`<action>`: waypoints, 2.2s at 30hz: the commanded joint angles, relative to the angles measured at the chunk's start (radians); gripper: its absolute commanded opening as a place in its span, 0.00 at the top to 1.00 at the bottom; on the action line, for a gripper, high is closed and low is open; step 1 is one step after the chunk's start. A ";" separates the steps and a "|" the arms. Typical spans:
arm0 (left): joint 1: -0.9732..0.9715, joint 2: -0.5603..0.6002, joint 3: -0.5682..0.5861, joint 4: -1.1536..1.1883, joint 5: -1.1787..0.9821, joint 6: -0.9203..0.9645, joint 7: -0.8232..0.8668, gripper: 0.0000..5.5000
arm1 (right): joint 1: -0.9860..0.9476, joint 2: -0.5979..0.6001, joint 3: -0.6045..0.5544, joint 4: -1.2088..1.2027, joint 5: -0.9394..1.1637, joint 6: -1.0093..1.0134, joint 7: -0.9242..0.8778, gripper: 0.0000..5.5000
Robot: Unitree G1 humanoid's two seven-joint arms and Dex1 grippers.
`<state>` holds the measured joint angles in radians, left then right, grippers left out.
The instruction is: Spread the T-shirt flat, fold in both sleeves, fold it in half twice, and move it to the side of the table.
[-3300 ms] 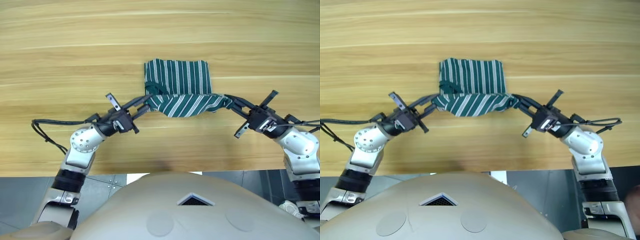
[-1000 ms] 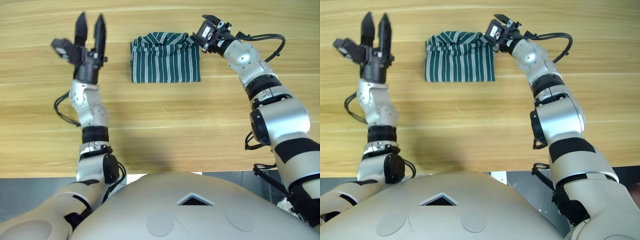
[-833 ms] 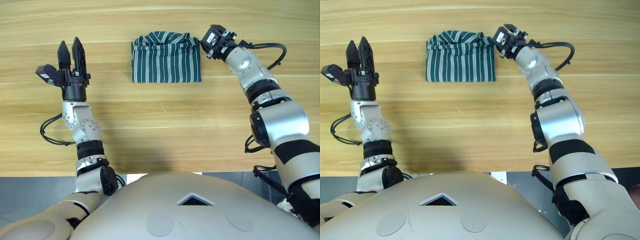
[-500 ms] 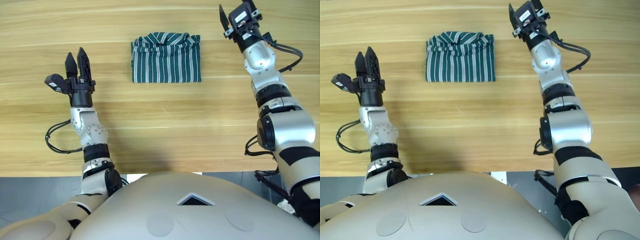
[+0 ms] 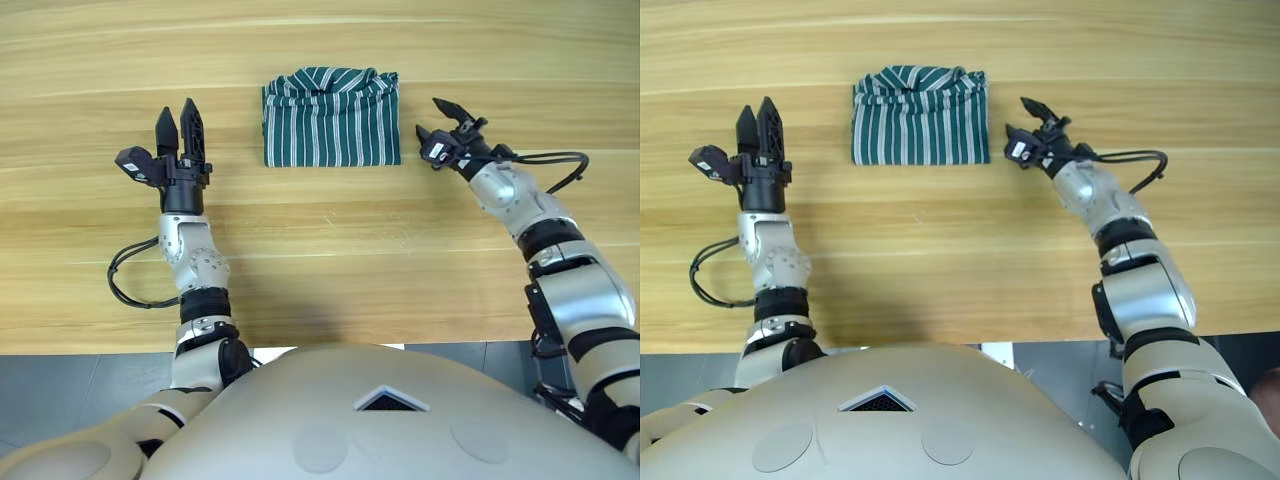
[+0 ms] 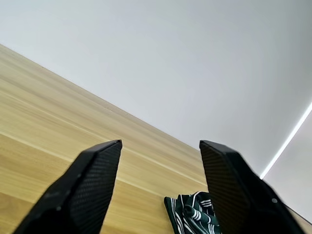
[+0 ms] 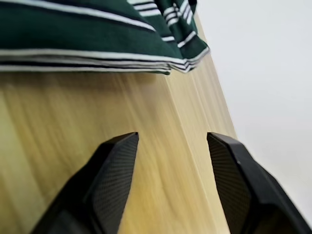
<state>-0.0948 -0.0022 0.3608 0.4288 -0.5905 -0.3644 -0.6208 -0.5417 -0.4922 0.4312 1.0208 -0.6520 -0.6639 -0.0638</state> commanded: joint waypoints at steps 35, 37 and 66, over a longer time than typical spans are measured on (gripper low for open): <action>0.063 -0.025 -0.134 -0.052 0.087 -0.053 -0.035 0.46 | 0.202 -0.124 0.191 -0.743 0.171 -0.172 0.362 0.53; 0.061 -0.025 -0.136 -0.050 0.086 -0.053 -0.036 0.46 | 0.162 -0.058 0.098 -0.733 0.185 -0.098 0.285 0.53; 0.108 -0.037 -0.158 -0.116 0.086 -0.050 -0.023 0.46 | 0.306 -0.386 0.232 -0.844 0.173 -0.175 0.432 0.53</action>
<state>-0.0096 -0.0459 0.2049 0.3354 -0.5082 -0.4221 -0.6502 -0.3576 -0.7760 0.7177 0.3301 -0.5154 -0.8977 0.3100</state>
